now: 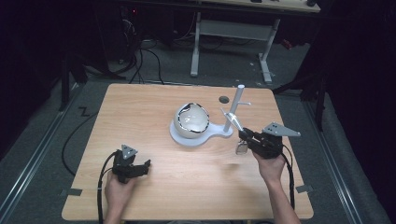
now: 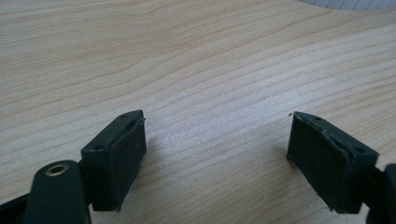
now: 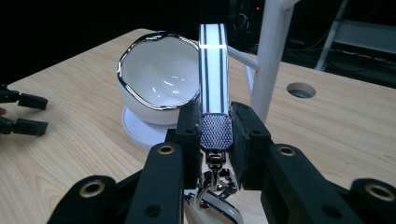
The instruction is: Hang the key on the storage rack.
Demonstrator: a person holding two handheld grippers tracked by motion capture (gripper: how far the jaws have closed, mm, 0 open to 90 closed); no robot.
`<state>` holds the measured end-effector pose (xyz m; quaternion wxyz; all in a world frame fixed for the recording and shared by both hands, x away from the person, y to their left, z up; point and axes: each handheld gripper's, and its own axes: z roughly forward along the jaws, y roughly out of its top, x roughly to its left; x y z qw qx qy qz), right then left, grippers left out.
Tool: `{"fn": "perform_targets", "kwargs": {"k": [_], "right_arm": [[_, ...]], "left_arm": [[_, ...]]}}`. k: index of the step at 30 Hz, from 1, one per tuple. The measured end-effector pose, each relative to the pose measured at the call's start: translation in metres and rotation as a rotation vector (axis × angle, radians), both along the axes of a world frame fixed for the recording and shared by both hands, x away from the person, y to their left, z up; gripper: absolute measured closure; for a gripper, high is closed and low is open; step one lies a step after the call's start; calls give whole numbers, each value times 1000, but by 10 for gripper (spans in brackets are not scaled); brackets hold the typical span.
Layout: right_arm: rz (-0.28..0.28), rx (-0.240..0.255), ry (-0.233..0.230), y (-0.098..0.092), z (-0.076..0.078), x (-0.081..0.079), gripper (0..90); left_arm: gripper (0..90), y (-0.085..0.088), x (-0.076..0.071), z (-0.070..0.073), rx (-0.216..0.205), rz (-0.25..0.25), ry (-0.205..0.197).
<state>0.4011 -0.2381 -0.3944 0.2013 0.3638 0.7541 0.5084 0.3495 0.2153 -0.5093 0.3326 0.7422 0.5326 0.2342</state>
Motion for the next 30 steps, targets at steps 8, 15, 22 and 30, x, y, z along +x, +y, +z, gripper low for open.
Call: {"fn": "perform_targets", "kwargs": {"k": [8,15,22,30], "right_arm": [[36,7,4,10,2,3,750],[47,32,37,13,-1,11,750],[38,46,50,12,-4,16,749],[42,71,73,10,-6,20,749]], "left_arm": [[198,0,0,0,0,0,1],[198,0,0,0,1,0,1],[199,0,0,0,0,0,1],[198,0,0,0,1,0,1]]}}
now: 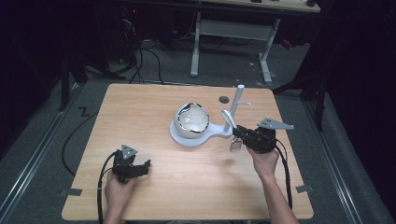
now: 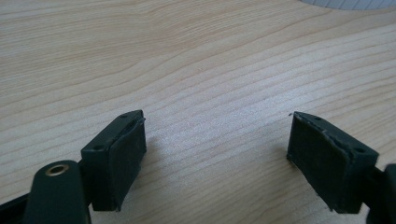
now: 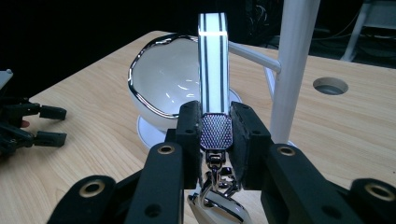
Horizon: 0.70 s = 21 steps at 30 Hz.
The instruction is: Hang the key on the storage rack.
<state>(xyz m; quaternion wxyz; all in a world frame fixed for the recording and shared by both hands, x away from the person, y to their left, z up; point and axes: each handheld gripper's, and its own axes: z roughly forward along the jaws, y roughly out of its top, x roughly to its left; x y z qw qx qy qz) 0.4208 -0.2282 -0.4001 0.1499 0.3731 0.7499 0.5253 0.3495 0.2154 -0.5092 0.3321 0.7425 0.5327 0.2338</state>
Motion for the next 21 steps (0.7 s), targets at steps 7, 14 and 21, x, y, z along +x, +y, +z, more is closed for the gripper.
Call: {"fn": "perform_targets", "kwargs": {"k": [7,14,21], "right_arm": [[11,-4,-2,2,-1,0,750],[19,-4,11,5,-3,2,750],[6,6,13,3,-3,4,749]], "left_arm": [[198,0,0,0,0,0,0],[198,0,0,0,-1,0,-1],[198,0,0,0,-1,0,-1]]}}
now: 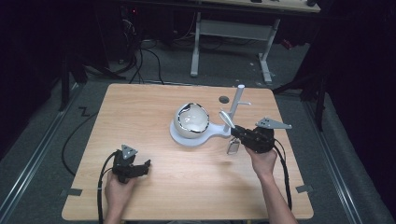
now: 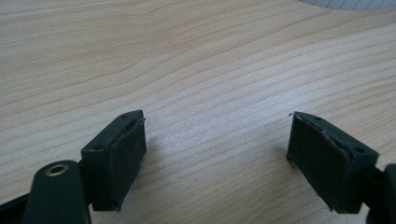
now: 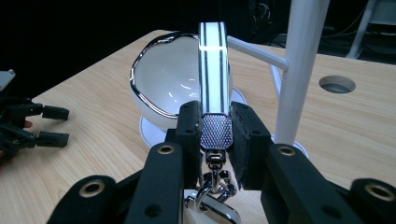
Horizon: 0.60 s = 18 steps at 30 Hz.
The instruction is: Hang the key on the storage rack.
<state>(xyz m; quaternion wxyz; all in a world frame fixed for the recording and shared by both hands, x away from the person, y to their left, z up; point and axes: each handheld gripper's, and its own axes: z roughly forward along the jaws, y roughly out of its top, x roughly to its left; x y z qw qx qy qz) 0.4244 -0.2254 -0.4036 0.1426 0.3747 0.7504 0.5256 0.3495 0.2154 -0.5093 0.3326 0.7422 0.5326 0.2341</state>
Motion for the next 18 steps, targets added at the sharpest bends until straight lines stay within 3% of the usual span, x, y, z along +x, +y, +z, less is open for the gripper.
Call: {"fn": "perform_targets", "kwargs": {"k": [18], "right_arm": [[-62,-2,41,-8,-21,13,748]], "left_arm": [[198,0,0,0,0,1,0]]}}
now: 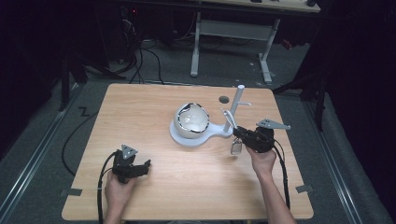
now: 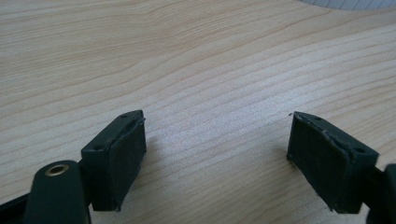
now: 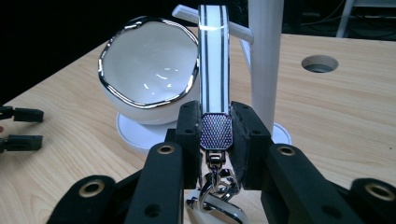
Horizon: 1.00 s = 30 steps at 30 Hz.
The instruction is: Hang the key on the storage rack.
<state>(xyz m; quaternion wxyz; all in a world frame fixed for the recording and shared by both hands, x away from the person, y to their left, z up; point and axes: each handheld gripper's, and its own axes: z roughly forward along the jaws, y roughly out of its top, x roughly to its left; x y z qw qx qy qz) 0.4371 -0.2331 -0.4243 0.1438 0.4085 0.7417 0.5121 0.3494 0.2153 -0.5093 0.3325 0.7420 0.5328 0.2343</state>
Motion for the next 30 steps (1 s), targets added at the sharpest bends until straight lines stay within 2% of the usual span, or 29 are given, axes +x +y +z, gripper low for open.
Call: {"fn": "perform_targets", "kwargs": {"k": [17,25,30], "right_arm": [[-38,-58,6,6,-12,10,744],[-51,-71,10,7,-15,13,738],[-72,-85,23,8,-19,17,698]], "left_arm": [[199,0,0,0,0,0,0],[198,0,0,0,-2,2,-1],[198,0,0,0,-2,2,-1]]}}
